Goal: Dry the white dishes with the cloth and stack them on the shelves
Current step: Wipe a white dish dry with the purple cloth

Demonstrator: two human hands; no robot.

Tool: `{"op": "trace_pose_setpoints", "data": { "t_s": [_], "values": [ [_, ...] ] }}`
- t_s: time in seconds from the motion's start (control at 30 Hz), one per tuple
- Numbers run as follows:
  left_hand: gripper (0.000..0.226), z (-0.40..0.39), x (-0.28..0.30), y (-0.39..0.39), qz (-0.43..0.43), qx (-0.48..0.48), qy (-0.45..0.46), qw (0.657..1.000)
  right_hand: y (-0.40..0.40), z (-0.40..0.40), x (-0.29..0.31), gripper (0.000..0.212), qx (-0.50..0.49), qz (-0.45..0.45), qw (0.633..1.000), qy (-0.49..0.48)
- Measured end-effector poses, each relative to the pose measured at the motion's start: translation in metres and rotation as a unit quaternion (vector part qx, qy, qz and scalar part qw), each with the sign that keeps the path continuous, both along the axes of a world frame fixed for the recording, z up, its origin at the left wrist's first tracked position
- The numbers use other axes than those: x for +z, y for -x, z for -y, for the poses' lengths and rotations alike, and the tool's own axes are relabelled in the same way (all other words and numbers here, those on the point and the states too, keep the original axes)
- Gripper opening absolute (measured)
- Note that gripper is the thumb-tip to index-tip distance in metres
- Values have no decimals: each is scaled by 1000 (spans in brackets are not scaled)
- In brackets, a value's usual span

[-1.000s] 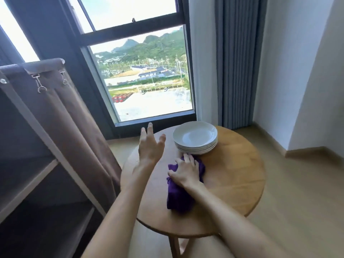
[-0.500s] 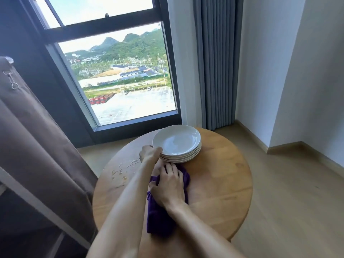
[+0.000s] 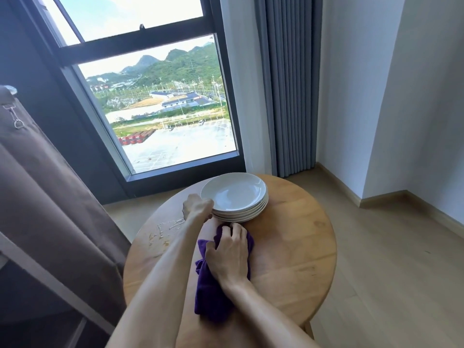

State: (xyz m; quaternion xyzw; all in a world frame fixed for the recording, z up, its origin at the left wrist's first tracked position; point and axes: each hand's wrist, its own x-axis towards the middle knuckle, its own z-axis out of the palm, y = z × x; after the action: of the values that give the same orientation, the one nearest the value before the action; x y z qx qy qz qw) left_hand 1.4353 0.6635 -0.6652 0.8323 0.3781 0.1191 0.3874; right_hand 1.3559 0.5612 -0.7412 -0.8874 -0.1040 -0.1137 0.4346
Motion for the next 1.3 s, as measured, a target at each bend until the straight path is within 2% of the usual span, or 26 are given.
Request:
{"op": "trace_pose_setpoints", "data": {
  "t_s": [0.27,0.37,0.43,0.53,0.6,0.67,0.73,0.8,0.87,0.97,1.03,1.1,1.17,1.2,1.23,1.3],
  "values": [
    [16,-9,10,3,17,0,-7,1000,0,1,-1,31,1,4,1000,-9],
    [21,-11,12,1,75,1,73,995,-1,1,-1,33,4,10,1000,-12],
    [25,-12,13,5,99,2,122,988,-1,1,0,27,-3,17,999,-41],
    [27,-11,8,16,154,6,186,970,-2,3,4,19,-43,-1,991,-129],
    [17,-10,7,28,203,19,242,949,-2,5,8,17,-61,-17,978,-199],
    [14,-13,7,39,246,43,297,922,-5,12,13,18,-95,-54,945,-307],
    [24,-20,6,51,270,69,329,902,-14,23,27,21,-161,-115,880,-433],
    [25,-25,4,64,293,89,339,890,-22,34,45,21,-205,-135,821,-515],
    [15,-30,3,81,313,107,332,884,-27,36,72,20,-189,-113,806,-550],
    [21,-31,-1,101,316,134,317,884,-23,26,117,21,-108,-61,843,-523],
    [25,-28,-3,111,325,143,324,877,-13,9,145,21,-11,-39,879,-474],
    [30,-25,-1,120,337,161,341,862,-3,-10,166,18,148,-49,912,-379],
    [27,-24,-2,125,358,167,355,847,6,-24,171,23,299,-96,918,-241],
    [24,-24,-2,128,365,171,351,845,9,-28,166,29,316,-90,926,-188],
    [24,-25,-2,131,370,180,345,844,12,-31,159,30,285,-61,942,-167],
    [27,-27,-7,136,380,202,336,838,17,-28,135,28,125,5,977,-172]
  ]
}}
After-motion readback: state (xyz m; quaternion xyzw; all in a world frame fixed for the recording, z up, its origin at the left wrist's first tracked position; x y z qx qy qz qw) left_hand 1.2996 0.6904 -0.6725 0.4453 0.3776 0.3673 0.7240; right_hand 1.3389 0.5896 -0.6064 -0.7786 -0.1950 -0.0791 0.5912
